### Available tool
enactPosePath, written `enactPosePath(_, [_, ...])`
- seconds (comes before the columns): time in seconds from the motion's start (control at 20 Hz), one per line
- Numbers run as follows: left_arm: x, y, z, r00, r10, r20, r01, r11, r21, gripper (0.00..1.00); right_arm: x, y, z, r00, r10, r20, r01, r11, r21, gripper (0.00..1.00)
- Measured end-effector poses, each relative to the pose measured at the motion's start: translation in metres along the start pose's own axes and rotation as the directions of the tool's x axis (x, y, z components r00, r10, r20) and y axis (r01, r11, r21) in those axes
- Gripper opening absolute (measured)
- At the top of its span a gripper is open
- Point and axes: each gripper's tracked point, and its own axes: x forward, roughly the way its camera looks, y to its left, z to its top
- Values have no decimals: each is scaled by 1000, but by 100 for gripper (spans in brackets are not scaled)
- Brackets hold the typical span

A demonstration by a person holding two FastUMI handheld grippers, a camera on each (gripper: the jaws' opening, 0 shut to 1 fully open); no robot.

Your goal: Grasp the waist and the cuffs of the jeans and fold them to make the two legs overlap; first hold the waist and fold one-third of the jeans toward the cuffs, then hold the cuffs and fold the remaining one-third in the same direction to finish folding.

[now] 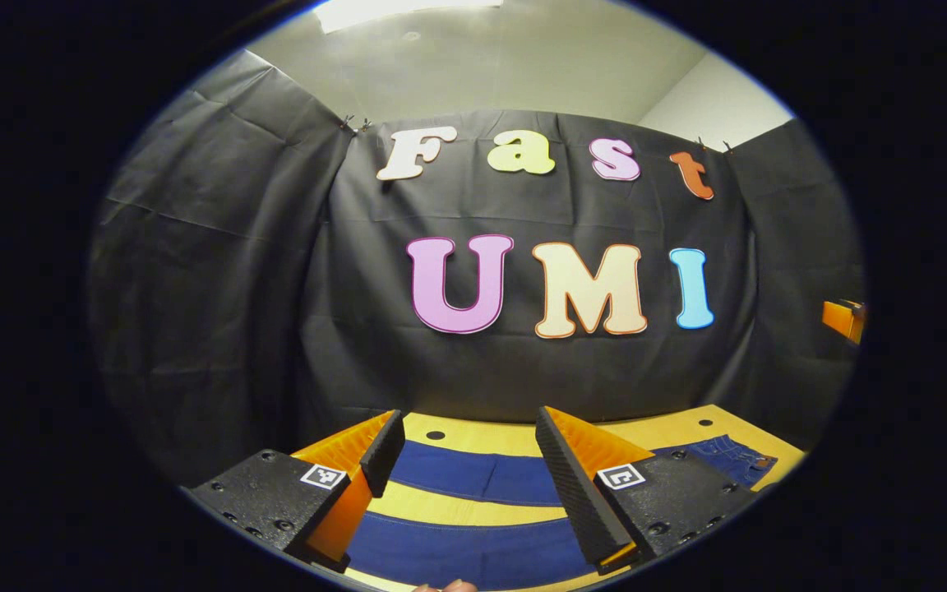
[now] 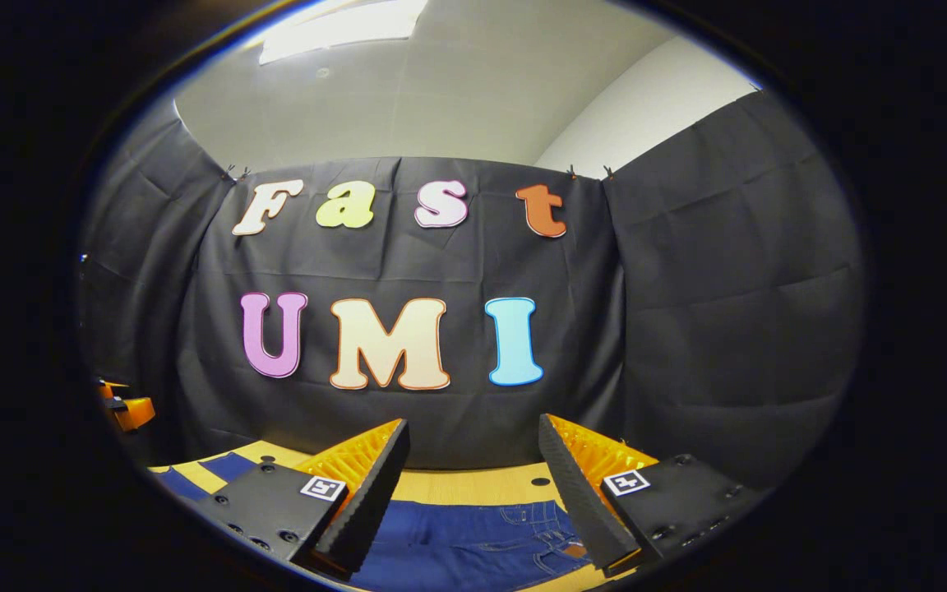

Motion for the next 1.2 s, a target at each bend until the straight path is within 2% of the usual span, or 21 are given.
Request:
enactPosePath(0.35, [-6,11,-19,999,-31,-39,32,999,29,94,-10,5,0,1000,-6,3,6,1000,2,98])
enactPosePath(0.45, [-8,15,-30,996,-66,-66,71,994,83,95,-15,5,-4,1000,-10,-1,10,1000,-2,98])
enactPosePath(0.55, [-10,22,-44,990,-99,-105,116,977,179,96,-19,5,-10,1000,-15,-8,15,1000,-3,97])
enactPosePath(0.6, [-11,27,-51,986,-110,-129,138,963,233,95,-20,6,-14,1000,-19,-13,19,1000,-3,97])
enactPosePath(0.65, [-15,31,-59,980,-127,-152,166,946,279,100,-22,7,-17,1000,-21,-19,21,1000,-2,97])
enactPosePath(0.7, [-19,36,-68,974,-137,-179,189,928,321,95,-25,7,-21,999,-22,-25,22,1000,-1,97])
enactPosePath(0.9, [-30,52,-114,938,-161,-307,289,852,437,95,-30,3,-31,998,-40,-40,40,999,-5,97])
enactPosePath(1.05, [-42,63,-150,900,-162,-405,366,785,500,95,-34,-5,-41,997,-59,-59,58,998,-19,98])
enactPosePath(1.2, [-51,70,-187,850,-154,-504,451,708,544,95,-36,-13,-48,994,-79,-73,77,997,-30,98])
